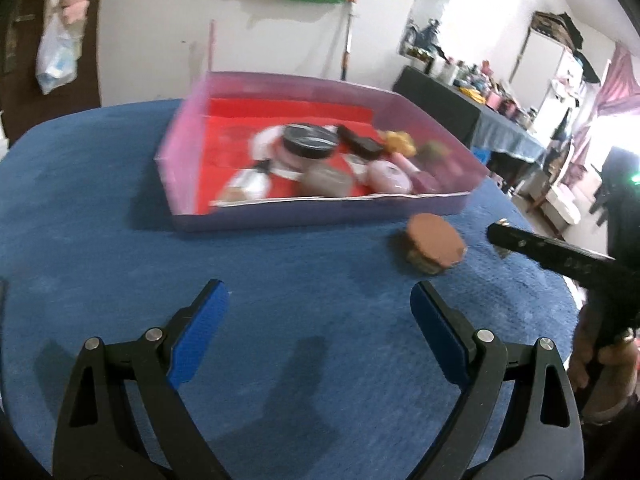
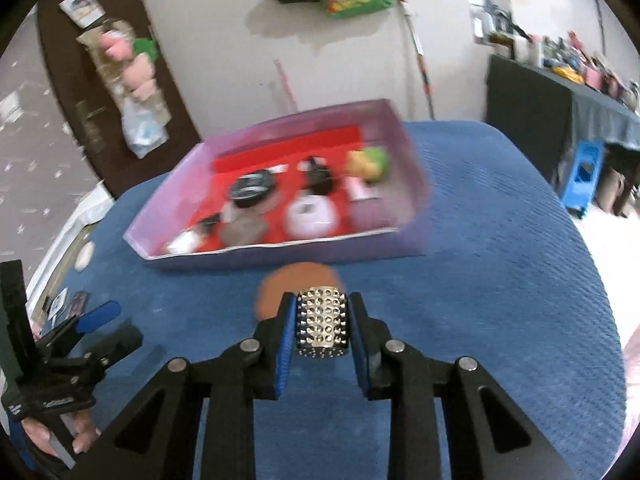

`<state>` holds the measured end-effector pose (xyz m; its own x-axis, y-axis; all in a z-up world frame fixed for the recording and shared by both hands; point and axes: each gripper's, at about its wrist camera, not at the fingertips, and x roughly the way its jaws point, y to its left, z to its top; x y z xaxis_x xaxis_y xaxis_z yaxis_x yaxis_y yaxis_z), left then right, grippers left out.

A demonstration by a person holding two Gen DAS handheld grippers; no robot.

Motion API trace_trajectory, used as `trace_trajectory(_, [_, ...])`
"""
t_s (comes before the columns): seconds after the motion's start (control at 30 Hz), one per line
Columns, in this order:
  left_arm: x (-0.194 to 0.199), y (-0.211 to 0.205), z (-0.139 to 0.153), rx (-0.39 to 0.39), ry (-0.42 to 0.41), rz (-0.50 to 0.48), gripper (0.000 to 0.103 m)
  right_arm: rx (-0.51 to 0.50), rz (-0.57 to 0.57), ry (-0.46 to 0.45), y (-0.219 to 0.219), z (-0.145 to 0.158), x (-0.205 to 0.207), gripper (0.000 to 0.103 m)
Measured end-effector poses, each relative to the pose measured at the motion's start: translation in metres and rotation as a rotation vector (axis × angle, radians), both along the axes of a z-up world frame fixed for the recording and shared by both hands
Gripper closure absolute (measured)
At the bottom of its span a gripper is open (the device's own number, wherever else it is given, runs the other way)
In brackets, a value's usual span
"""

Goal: Organize rigid objects
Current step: 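Grasp the silver studded roller with the right tool, then grasp the brown round compact with the left tool while the right tool holds the roller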

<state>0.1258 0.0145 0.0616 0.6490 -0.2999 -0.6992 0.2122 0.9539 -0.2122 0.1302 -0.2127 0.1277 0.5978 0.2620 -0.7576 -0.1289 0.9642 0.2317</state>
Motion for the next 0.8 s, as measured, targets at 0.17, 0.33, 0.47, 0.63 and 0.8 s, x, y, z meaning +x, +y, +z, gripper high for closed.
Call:
trace_trajectory(0.17, [0.01, -0.03, -0.002, 0.004, 0.026, -0.02, 0.01, -0.047, 0.029, 0.06, -0.021, -0.025, 0.016, 0.076])
trace_trajectory(0.33, [0.013, -0.043, -0.002, 0.034, 0.036, -0.021, 0.01, -0.065, 0.082, 0.073, -0.023, -0.035, 0.02, 0.07])
trace_trajectory(0.47, [0.015, -0.049, -0.001, 0.055, 0.038, -0.034, 0.01, -0.078, 0.111, 0.045, -0.015, -0.034, 0.017, 0.033])
trace_trajectory(0.63, [0.021, -0.058, 0.0, 0.063, 0.039, -0.055, 0.01, -0.103, 0.115, 0.027, -0.014, -0.035, 0.015, 0.032])
trace_trajectory(0.8, [0.035, -0.082, -0.005, 0.092, 0.075, -0.111, 0.01, -0.099, 0.099, 0.02, -0.032, -0.03, 0.011, 0.031])
